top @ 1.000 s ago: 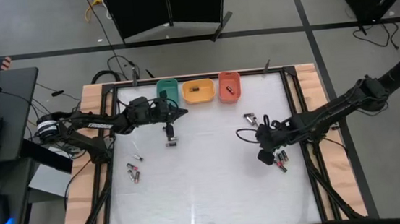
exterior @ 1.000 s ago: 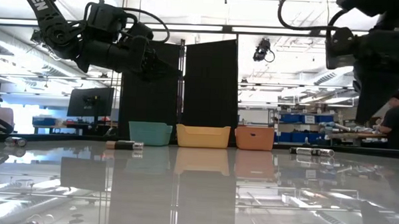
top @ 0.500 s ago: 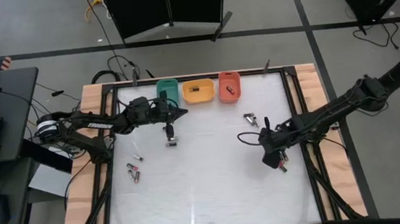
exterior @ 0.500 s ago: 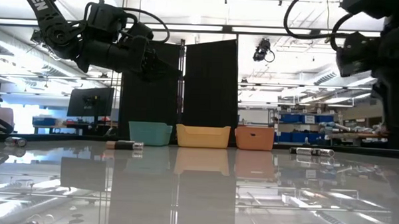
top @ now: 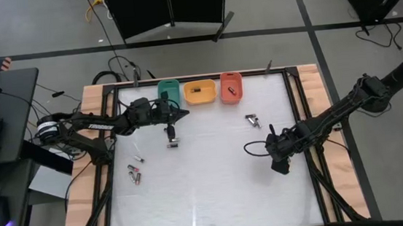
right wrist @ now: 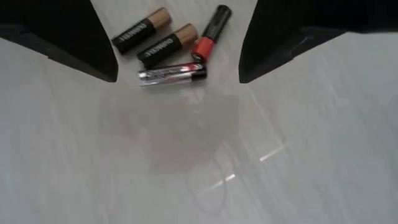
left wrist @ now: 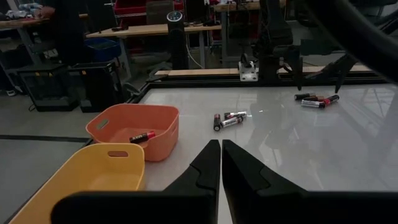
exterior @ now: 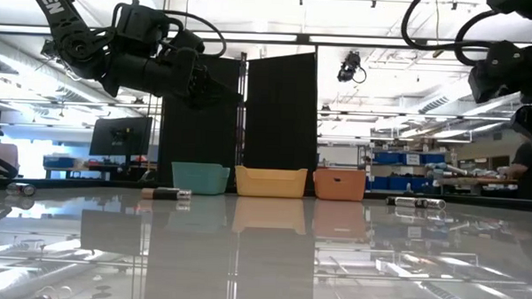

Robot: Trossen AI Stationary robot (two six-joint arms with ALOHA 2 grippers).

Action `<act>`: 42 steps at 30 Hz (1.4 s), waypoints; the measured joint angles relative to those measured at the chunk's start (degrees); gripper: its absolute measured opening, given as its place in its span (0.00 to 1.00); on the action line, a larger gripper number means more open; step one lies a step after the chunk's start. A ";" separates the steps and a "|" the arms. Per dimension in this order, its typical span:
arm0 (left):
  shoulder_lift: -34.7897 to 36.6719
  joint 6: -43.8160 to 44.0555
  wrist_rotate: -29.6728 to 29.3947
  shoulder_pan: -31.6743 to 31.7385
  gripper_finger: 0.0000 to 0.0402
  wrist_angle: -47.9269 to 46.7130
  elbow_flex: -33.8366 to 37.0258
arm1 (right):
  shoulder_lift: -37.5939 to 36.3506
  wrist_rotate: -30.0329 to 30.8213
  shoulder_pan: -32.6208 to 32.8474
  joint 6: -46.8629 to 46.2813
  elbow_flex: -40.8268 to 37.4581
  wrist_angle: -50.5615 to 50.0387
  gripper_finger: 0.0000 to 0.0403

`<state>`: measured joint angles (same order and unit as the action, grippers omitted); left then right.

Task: Sort batteries
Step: Put the silver battery into the green bin

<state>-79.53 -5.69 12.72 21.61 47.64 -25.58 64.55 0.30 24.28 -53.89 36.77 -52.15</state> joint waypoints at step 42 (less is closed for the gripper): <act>0.02 -0.02 -0.03 -0.01 0.06 -2.38 -0.02 | 8.10 -2.86 -0.07 12.54 -2.36 2.35 0.04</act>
<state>-79.50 -5.72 12.69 21.61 45.25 -25.61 72.65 -2.57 24.21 -41.35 34.41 -49.81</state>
